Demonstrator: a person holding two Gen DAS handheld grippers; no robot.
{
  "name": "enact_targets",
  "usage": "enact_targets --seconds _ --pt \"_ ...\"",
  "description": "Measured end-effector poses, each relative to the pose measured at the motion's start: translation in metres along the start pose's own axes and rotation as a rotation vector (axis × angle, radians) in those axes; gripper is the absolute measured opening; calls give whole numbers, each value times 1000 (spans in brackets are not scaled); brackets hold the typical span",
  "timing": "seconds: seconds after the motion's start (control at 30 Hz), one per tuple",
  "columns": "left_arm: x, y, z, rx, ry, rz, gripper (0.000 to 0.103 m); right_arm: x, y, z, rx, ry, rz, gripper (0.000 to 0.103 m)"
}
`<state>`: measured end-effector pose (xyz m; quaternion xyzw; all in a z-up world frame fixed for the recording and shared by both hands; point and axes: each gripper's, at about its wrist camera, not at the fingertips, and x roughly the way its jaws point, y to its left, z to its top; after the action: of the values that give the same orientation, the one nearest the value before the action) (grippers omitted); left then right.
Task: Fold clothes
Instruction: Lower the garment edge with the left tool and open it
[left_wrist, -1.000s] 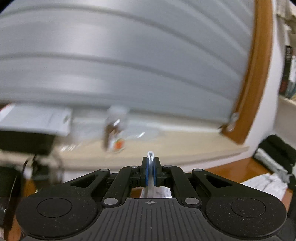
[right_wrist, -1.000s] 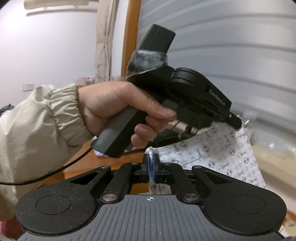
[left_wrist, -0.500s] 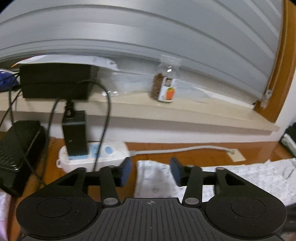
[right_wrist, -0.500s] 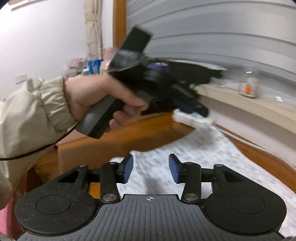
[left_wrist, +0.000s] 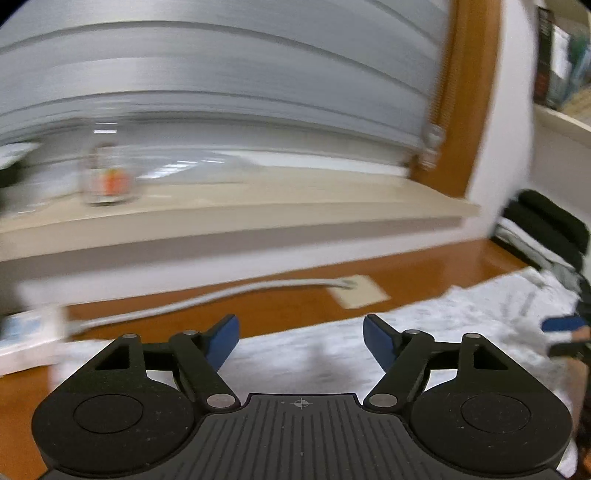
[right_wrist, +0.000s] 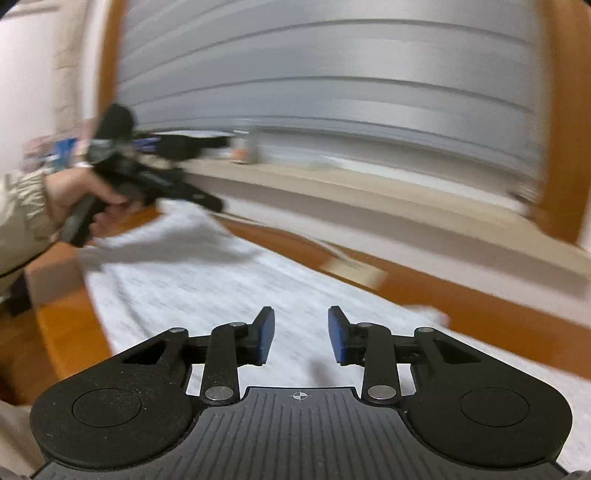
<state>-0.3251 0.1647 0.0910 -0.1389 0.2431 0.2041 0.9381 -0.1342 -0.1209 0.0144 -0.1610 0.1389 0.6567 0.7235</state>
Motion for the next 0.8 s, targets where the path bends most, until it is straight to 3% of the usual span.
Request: enact_targets --seconds 0.2,0.4,0.5,0.8 --pt "64 -66 -8 74 58 -129 79 -17 -72 -47 99 57 -205 34" --pt "117 -122 -17 152 106 -224 79 -17 -116 -80 160 119 -302 33" --pt "131 -139 -20 181 117 -253 79 -16 -128 -90 155 166 -337 34" --pt "157 -161 -21 206 150 -261 81 -32 -163 -99 182 166 -308 34"
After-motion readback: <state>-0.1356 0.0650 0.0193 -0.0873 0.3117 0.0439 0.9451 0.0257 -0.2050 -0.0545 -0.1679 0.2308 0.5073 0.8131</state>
